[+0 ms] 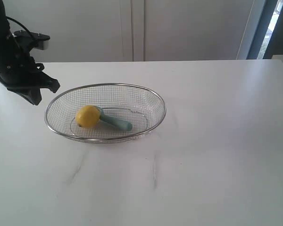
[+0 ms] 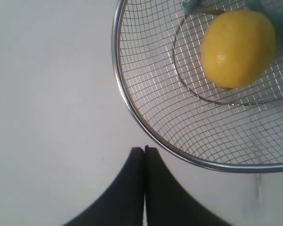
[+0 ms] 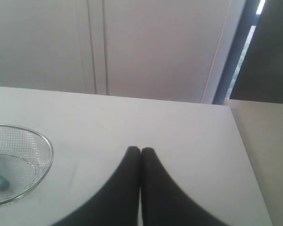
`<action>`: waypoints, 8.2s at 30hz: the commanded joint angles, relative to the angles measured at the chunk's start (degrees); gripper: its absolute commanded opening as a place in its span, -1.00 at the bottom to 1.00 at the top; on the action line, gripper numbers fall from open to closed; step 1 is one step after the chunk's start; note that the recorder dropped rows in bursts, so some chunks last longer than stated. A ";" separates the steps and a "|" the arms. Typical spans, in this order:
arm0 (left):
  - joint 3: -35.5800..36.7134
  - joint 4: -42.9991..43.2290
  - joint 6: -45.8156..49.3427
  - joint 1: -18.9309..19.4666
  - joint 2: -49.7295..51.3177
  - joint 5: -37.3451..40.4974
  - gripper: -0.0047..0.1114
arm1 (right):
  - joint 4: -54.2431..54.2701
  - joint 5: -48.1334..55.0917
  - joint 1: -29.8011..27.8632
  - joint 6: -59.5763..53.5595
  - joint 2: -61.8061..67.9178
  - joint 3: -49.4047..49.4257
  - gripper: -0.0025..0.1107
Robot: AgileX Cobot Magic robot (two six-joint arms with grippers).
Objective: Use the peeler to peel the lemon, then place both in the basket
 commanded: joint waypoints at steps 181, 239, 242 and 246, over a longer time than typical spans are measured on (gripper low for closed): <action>-0.24 -0.37 0.30 0.23 -0.66 -9.00 -0.92 | -6.03 -21.63 -6.89 4.19 -37.89 56.42 -0.96; 54.41 -0.47 -1.19 13.90 -62.66 -24.56 -0.92 | -5.90 -21.63 -6.89 3.84 -37.89 56.42 -0.96; 57.35 -0.47 -1.19 13.90 -66.57 -24.56 -0.92 | -5.90 -21.63 -6.89 3.84 -37.89 56.42 -0.96; 61.51 -0.47 -1.19 13.90 -71.49 -24.56 -0.92 | -5.90 -21.63 -6.89 3.84 -37.89 56.42 -0.96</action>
